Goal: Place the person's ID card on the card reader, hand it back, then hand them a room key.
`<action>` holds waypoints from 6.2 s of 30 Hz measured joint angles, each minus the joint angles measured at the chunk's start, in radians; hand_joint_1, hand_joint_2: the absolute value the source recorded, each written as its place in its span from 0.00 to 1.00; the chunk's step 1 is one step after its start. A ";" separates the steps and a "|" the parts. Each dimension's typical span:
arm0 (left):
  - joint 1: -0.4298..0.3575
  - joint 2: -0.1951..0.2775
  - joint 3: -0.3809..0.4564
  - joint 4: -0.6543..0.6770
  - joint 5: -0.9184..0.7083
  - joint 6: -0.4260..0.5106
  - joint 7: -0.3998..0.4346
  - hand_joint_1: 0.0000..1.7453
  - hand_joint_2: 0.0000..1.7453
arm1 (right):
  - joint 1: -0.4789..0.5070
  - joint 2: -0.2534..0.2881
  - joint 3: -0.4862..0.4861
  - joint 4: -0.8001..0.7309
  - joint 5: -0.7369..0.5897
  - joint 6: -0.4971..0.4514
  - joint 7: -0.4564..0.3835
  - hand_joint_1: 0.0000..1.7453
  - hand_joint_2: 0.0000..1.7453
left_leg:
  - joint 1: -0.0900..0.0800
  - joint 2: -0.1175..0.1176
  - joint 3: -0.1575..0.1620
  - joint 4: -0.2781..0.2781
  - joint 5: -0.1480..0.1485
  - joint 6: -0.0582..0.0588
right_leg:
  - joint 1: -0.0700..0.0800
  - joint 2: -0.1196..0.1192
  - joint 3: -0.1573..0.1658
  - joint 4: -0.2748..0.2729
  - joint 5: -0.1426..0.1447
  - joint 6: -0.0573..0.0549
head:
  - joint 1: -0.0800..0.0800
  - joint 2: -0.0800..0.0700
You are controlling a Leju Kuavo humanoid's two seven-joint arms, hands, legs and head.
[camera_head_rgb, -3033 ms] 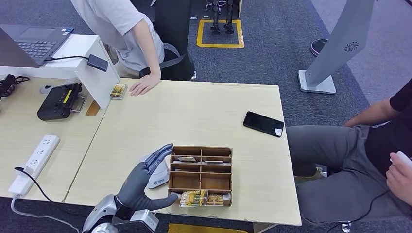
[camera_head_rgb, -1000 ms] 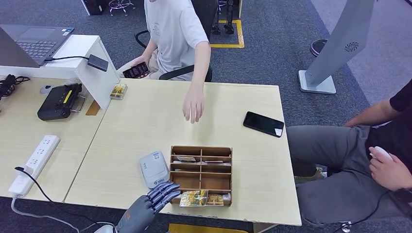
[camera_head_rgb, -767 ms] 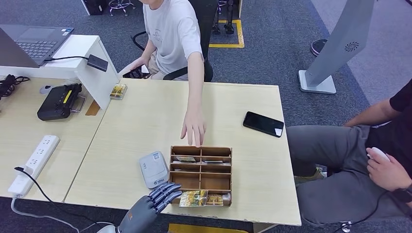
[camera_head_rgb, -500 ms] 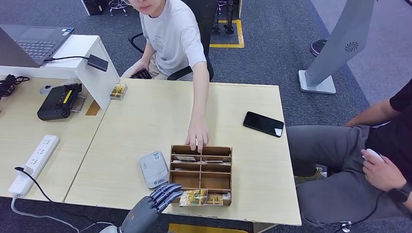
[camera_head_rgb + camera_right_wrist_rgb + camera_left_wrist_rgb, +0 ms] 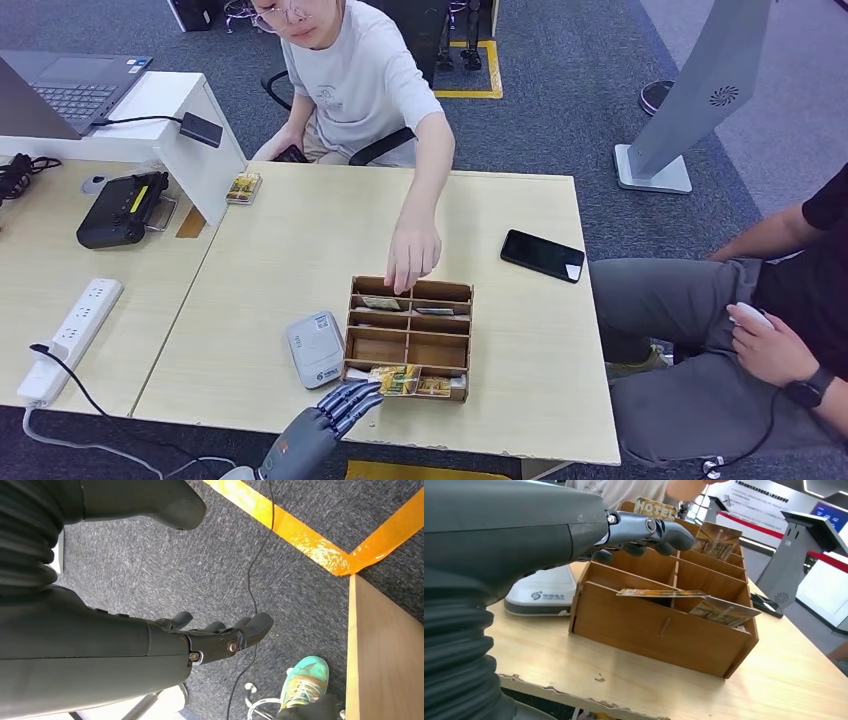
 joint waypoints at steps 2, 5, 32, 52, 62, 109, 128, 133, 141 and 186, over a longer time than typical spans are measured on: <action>0.000 -0.004 -0.002 0.007 0.001 0.001 0.000 0.00 1.00 | 0.000 0.000 0.000 0.000 0.000 0.000 0.000 0.00 1.00 | 0.000 0.000 0.000 0.000 0.000 0.000 | 0.000 0.000 0.000 0.000 0.000 0.000 | 0.000 0.000; -0.002 -0.010 -0.004 0.016 0.006 0.005 0.000 0.00 1.00 | 0.000 0.000 0.001 0.000 -0.001 0.000 0.000 0.00 1.00 | 0.000 0.000 0.000 0.000 0.000 0.000 | 0.000 0.000 -0.001 0.000 0.000 0.000 | 0.000 0.000; -0.033 -0.125 -0.004 0.067 -0.016 0.165 0.071 0.00 1.00 | 0.005 0.000 0.026 0.003 -0.030 -0.018 0.011 0.00 1.00 | 0.000 0.000 0.000 0.000 0.000 0.000 | 0.000 0.000 0.000 0.000 0.000 0.000 | 0.000 0.000; -0.023 -0.132 -0.004 0.072 0.026 0.175 0.024 0.00 1.00 | 0.010 0.000 0.031 0.010 -0.045 -0.030 0.000 0.00 1.00 | 0.000 0.000 0.000 0.000 0.000 0.000 | 0.000 0.000 0.001 0.000 0.000 0.000 | 0.000 0.000; -0.015 -0.121 -0.023 0.067 0.024 0.181 -0.008 0.00 1.00 | 0.010 -0.002 0.037 0.014 -0.048 -0.031 -0.004 0.00 1.00 | 0.000 0.000 0.000 0.000 0.000 0.000 | 0.000 0.000 0.001 0.000 0.000 0.000 | 0.000 0.000; -0.045 -0.124 -0.017 0.109 -0.047 0.299 -0.002 0.00 1.00 | 0.007 -0.004 0.075 0.016 -0.059 -0.021 -0.003 0.00 1.00 | 0.000 0.000 0.000 0.000 0.000 0.000 | 0.000 0.000 0.000 0.000 0.000 0.000 | 0.000 0.000; -0.050 -0.114 -0.014 0.139 -0.159 0.373 -0.004 0.00 1.00 | 0.006 -0.012 0.094 0.016 -0.064 -0.013 -0.003 0.00 1.00 | 0.000 0.000 0.000 0.000 0.000 0.000 | 0.000 0.000 0.001 0.000 0.000 0.000 | 0.000 0.000; -0.051 -0.114 -0.014 0.158 -0.160 0.373 -0.005 0.00 1.00 | 0.005 -0.012 0.097 0.016 -0.067 -0.012 0.001 0.00 1.00 | 0.000 0.000 0.000 0.000 0.000 0.000 | 0.000 0.000 0.001 0.000 0.000 0.000 | 0.000 0.000; -0.051 -0.113 -0.014 0.181 -0.158 0.372 0.034 0.00 1.00 | 0.005 -0.013 0.100 0.016 -0.076 -0.013 -0.002 0.00 1.00 | 0.000 0.000 0.000 0.000 0.000 0.000 | 0.000 0.000 0.000 0.000 0.000 0.000 | 0.000 0.000; -0.066 -0.142 0.135 0.242 -0.321 0.375 0.066 0.00 1.00 | 0.005 -0.013 0.142 0.016 -0.099 0.000 0.010 0.00 1.00 | 0.000 0.000 0.000 0.000 0.000 0.000 | 0.000 0.000 0.001 0.000 0.000 0.000 | 0.000 0.000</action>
